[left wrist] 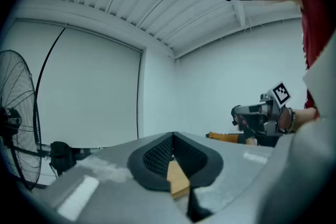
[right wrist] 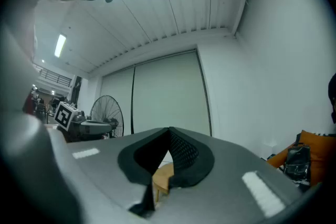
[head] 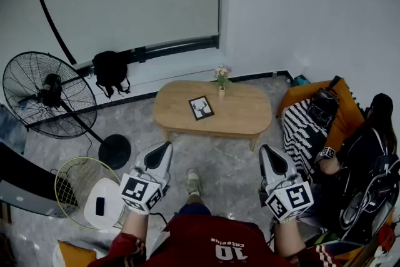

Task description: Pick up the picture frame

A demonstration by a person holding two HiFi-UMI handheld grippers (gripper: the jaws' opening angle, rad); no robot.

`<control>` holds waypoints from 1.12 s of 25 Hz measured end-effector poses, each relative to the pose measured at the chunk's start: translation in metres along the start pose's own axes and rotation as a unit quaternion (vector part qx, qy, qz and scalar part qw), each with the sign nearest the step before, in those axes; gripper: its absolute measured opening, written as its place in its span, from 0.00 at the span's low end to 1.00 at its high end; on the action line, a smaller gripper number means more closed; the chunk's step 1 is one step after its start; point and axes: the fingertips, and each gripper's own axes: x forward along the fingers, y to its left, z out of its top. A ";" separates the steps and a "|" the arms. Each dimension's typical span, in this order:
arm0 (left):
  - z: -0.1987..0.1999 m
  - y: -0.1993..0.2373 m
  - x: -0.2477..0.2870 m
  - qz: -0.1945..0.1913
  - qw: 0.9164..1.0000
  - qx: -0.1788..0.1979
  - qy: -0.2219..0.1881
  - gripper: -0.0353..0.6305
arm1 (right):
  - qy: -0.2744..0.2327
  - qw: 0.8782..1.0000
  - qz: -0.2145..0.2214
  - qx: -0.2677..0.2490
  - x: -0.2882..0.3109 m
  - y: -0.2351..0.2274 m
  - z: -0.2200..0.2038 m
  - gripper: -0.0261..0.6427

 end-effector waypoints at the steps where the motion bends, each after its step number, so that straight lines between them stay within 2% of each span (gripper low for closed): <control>1: -0.001 -0.003 0.000 -0.001 1.000 0.000 0.000 0.06 | 0.000 1.000 0.002 0.001 -0.002 0.000 0.000 0.04; 9: 0.001 -0.015 0.006 -0.010 1.000 0.001 0.005 0.06 | 0.006 1.000 0.013 0.002 -0.002 0.000 0.000 0.04; 17: -0.006 -0.014 0.013 -0.013 1.000 -0.002 0.014 0.06 | 0.021 1.000 0.002 -0.006 0.009 -0.002 -0.013 0.04; 23: -0.019 -0.006 0.020 -0.020 0.999 0.005 0.028 0.06 | 0.020 1.000 0.013 0.015 0.023 0.002 -0.023 0.04; 28: -0.025 0.005 0.035 -0.010 0.999 0.007 0.041 0.06 | 0.033 0.999 0.014 0.030 0.040 -0.008 -0.031 0.04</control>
